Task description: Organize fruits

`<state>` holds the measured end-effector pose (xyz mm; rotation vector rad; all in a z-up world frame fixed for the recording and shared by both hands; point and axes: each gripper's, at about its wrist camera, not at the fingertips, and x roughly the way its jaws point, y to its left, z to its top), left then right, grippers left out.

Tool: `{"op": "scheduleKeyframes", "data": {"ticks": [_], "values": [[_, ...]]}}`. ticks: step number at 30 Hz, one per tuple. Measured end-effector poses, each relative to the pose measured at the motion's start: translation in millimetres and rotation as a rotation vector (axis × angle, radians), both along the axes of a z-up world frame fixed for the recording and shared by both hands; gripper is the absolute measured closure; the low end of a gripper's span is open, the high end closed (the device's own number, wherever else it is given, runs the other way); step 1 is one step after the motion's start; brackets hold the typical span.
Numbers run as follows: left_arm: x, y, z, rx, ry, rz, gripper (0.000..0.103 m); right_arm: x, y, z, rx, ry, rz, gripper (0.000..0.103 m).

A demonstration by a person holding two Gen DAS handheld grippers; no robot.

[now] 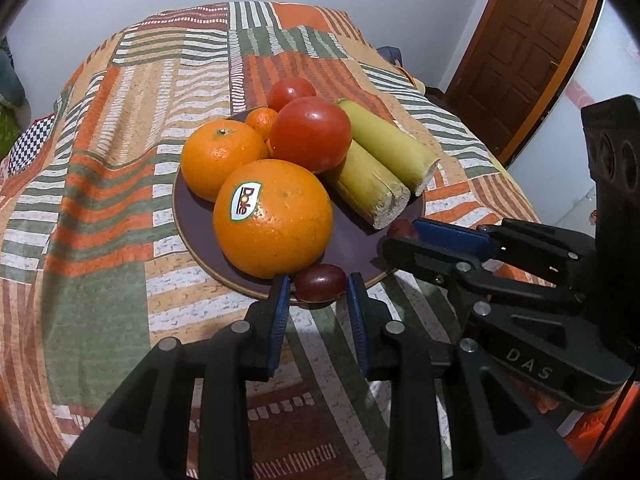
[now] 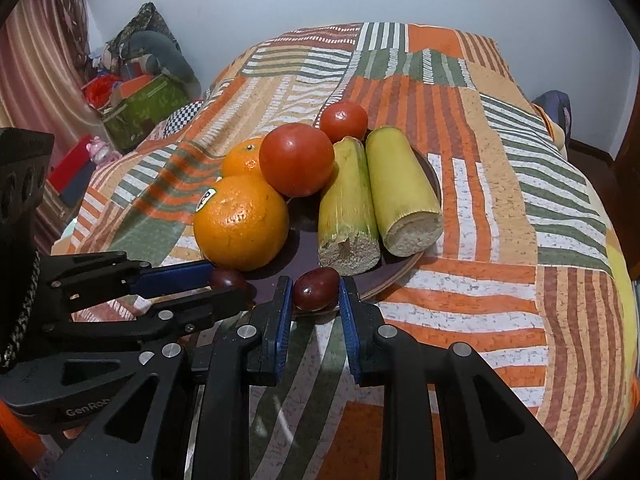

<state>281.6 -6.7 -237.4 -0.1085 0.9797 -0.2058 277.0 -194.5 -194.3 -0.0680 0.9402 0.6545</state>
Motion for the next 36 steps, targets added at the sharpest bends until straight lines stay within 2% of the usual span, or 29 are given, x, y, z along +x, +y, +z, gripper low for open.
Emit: {"op": "scheduleKeyframes", "data": {"ticks": [3,7,14,21,27,30,32,34,36], "values": [[0,0,-1,0.008,0.001,-0.003,0.072,1,1,0,-0.003,0.002,0.005,0.081],[0,4,-2,0.014,0.009,0.019,0.063,2,0,1,-0.009,0.007,0.004,0.078],[-20,10,21,0.038,-0.055,0.044,0.063,-3,-10,16,0.009,-0.016,-0.014,0.075],[-68,11,94,0.063,-0.254,0.089,0.063,-33,-31,77,0.061,-0.157,-0.054,0.075],[-119,12,163,0.035,-0.433,0.121,0.063,-79,-49,145,0.124,-0.332,-0.080,0.075],[-148,9,194,0.049,-0.529,0.137,0.063,-109,-55,177,0.161,-0.427,-0.086,0.075],[-165,7,210,0.068,-0.584,0.147,0.059,-123,-58,192,0.179,-0.472,-0.089,0.075],[-184,6,225,0.080,-0.639,0.160,0.051,-139,-61,205,0.199,-0.519,-0.090,0.074],[-201,4,237,0.084,-0.685,0.166,0.047,-152,-64,215,0.217,-0.558,-0.094,0.067]]}}
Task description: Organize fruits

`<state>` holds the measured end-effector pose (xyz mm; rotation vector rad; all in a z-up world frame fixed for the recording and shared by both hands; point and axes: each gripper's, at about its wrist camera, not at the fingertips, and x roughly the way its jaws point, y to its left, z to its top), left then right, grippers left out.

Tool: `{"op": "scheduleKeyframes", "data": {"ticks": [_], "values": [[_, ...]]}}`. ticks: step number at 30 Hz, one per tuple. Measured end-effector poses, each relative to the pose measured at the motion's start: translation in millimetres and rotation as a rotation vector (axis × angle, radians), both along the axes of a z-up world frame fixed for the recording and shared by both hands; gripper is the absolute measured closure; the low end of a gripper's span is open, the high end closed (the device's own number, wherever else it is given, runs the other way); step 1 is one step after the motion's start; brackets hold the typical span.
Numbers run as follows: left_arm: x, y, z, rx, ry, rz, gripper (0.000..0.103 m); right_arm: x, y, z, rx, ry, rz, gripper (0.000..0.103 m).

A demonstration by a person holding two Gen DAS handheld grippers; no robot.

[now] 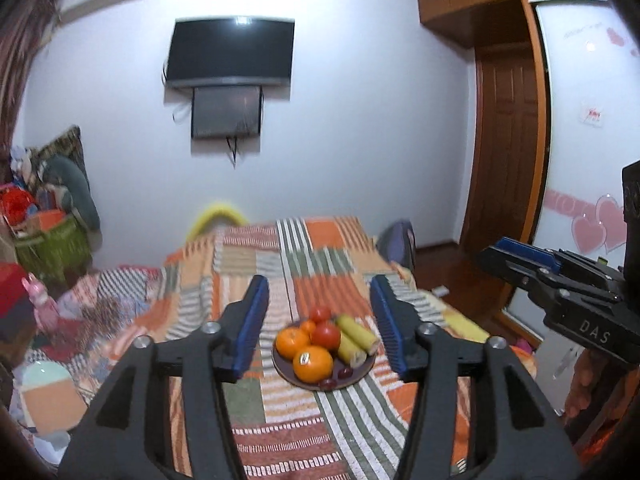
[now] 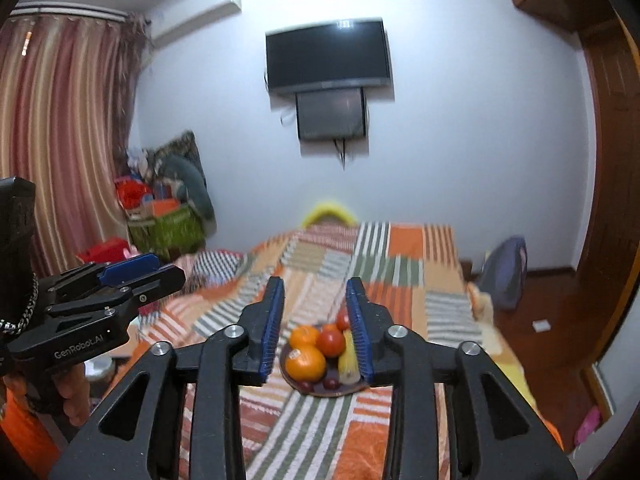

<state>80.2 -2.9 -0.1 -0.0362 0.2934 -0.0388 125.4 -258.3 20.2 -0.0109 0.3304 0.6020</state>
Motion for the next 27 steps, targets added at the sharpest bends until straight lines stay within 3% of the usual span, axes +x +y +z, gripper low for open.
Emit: {"op": "scheduleKeyframes", "data": {"ticks": [6,8,13,17,27], "values": [[-32,-6,17,0.007,-0.071,0.004,0.033,-26,-4,15,0.038,-0.089,-0.025,0.047],[-36,-8,19,0.014,-0.088,0.009,0.029,-31,-4,17,0.052,-0.101,-0.032,0.033],[-49,-8,21,0.005,-0.113,0.021,0.006,-34,-4,14,0.055,-0.119,-0.056,0.019],[-54,-9,21,0.012,-0.129,0.037,0.004,-41,-5,16,0.057,-0.131,-0.084,0.004],[-60,-12,19,0.027,-0.132,0.034,0.003,-51,-13,12,0.062,-0.147,-0.111,0.001]]}}
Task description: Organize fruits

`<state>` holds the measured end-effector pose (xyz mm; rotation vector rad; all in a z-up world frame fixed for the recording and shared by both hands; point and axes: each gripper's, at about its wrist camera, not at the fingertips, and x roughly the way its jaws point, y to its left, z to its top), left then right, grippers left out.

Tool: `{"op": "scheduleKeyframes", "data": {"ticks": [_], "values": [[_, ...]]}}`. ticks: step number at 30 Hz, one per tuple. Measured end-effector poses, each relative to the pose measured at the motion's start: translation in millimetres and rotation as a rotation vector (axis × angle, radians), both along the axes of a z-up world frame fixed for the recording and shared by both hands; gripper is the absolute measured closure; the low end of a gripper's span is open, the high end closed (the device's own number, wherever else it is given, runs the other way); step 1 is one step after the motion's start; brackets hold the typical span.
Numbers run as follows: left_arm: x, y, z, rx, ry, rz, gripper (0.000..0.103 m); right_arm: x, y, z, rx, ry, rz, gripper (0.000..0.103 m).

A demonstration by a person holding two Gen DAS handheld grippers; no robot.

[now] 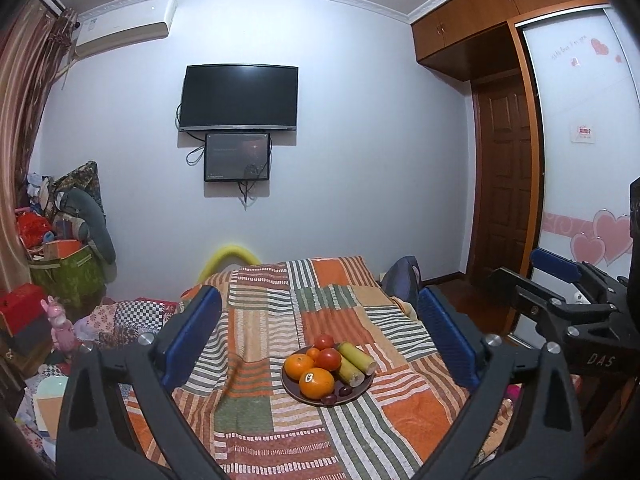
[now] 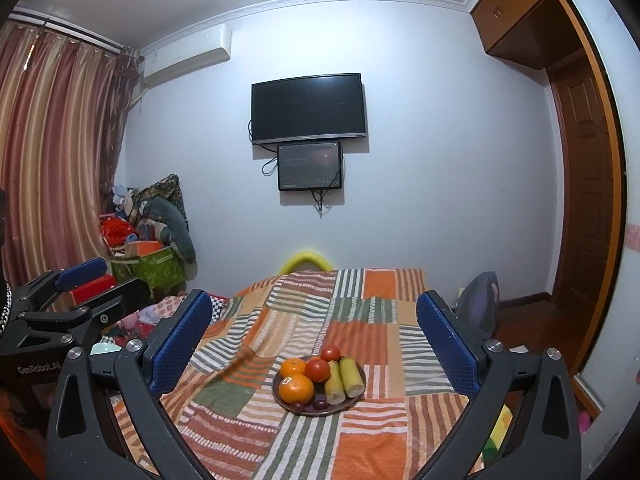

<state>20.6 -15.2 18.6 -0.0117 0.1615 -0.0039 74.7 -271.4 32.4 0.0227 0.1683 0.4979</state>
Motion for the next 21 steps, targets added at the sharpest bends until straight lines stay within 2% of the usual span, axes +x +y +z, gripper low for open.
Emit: {"op": "scheduleKeyframes", "data": {"ticks": [21], "values": [[0.3,-4.3,-1.7,0.000,0.007,-0.004,0.003,-3.2,2.9,0.7,-0.003,0.010,0.007,0.000]]}}
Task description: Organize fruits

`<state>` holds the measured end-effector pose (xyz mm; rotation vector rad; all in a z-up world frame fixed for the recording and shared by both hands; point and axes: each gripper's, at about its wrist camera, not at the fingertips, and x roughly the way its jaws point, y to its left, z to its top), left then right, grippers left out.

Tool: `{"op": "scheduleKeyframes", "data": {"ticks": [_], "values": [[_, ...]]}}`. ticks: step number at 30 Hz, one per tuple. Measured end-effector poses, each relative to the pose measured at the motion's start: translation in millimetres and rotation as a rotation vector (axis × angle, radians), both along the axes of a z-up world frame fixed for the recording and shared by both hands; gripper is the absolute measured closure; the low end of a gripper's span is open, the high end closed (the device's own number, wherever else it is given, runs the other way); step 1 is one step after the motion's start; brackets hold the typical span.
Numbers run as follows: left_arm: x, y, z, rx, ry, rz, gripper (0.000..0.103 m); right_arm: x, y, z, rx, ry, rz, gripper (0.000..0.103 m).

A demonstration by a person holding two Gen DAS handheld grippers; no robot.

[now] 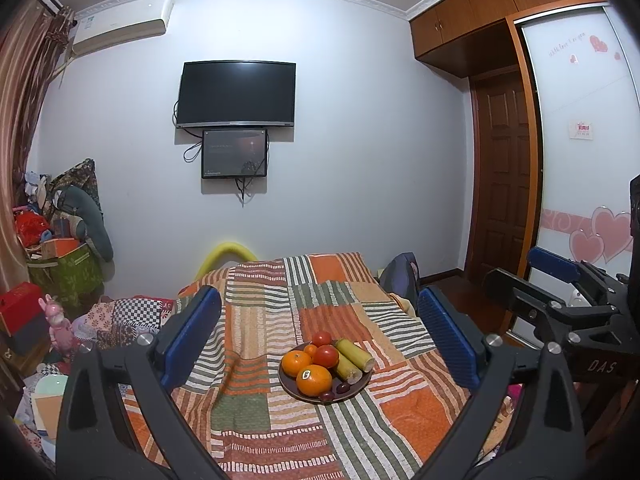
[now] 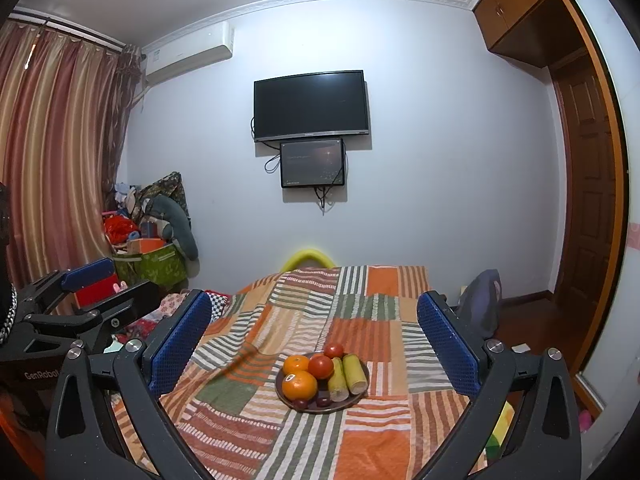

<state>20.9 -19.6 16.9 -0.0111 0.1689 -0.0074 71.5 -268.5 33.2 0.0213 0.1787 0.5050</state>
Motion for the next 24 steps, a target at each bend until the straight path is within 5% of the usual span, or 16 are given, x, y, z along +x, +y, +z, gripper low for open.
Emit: {"op": "scheduleKeyframes", "data": {"ticks": [24], "values": [[6.5,2.9,-4.6,-0.018,0.021,-0.017,0.000,0.8,0.0,-1.1,0.000,0.015,-0.004,0.000]]}}
